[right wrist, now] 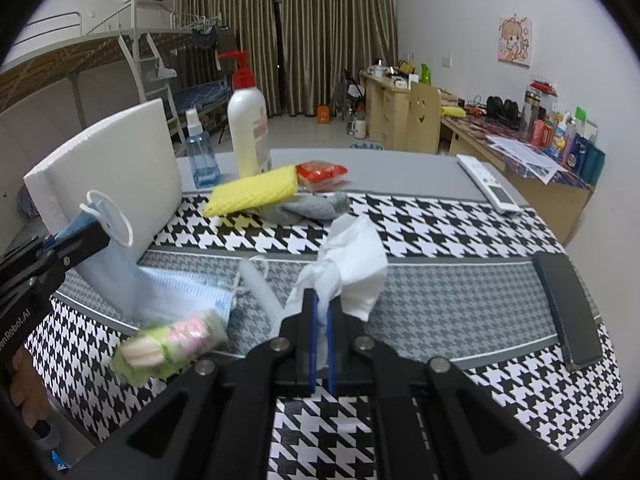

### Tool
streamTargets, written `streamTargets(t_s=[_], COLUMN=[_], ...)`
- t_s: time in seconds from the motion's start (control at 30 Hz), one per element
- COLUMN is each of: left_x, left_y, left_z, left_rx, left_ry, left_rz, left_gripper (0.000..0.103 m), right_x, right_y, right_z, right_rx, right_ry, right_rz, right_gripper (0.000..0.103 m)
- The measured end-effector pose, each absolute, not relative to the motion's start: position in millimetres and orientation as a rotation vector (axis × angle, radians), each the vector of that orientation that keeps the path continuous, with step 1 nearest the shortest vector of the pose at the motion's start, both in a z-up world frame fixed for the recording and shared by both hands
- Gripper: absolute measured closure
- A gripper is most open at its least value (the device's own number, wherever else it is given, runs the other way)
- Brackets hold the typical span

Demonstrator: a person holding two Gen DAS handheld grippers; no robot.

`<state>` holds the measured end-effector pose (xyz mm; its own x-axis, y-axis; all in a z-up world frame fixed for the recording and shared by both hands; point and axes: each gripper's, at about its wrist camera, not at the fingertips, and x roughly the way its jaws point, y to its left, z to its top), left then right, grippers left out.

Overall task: Organize soft objects
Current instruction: 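Close the right tool on the white tissue while the left tool holds the mask, then lift the mask and tissue and carry both toward the white foam box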

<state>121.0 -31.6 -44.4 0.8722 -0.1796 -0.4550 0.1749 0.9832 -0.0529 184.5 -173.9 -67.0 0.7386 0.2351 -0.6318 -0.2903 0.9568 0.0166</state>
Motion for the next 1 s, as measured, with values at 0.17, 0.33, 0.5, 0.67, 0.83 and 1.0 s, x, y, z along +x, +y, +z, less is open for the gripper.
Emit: streamTargets(t_s=[0.17,0.33,0.5,0.67,0.83,1.0], left_x=[114.8,108.5,103.5,100.4,100.2,102.5], left_y=[-26.5,-23.0,-20.7,-19.2,-20.3,-17.7], left_z=[-40.6,-33.6,-23.1,-14.6,-9.0,-3.5], left_rx=[-0.016,-0.011,-0.003,0.016,0.030,0.026], left_ry=[0.467,0.444,0.407,0.377,0.364,0.367], left_rz=[-0.177,-0.174,-0.173,-0.151,-0.133,-0.105], left_gripper=[0.092,0.092,0.092,0.092,0.092,0.092], right_x=[179.6,175.4,169.5,167.0,165.4,164.6], right_y=[-174.7,-177.2,-177.2,-178.7,-177.9,-174.5], right_z=[-59.1,-52.2,-43.6,-36.0,-30.0,-24.6], right_rx=[-0.085,-0.078,-0.082,-0.080,-0.082,-0.083], right_ry=[0.653,0.627,0.596,0.573,0.552,0.533], right_rz=[0.292,0.291,0.293,0.296,0.309,0.326], right_gripper=[0.097,0.097,0.097,0.097,0.097,0.097])
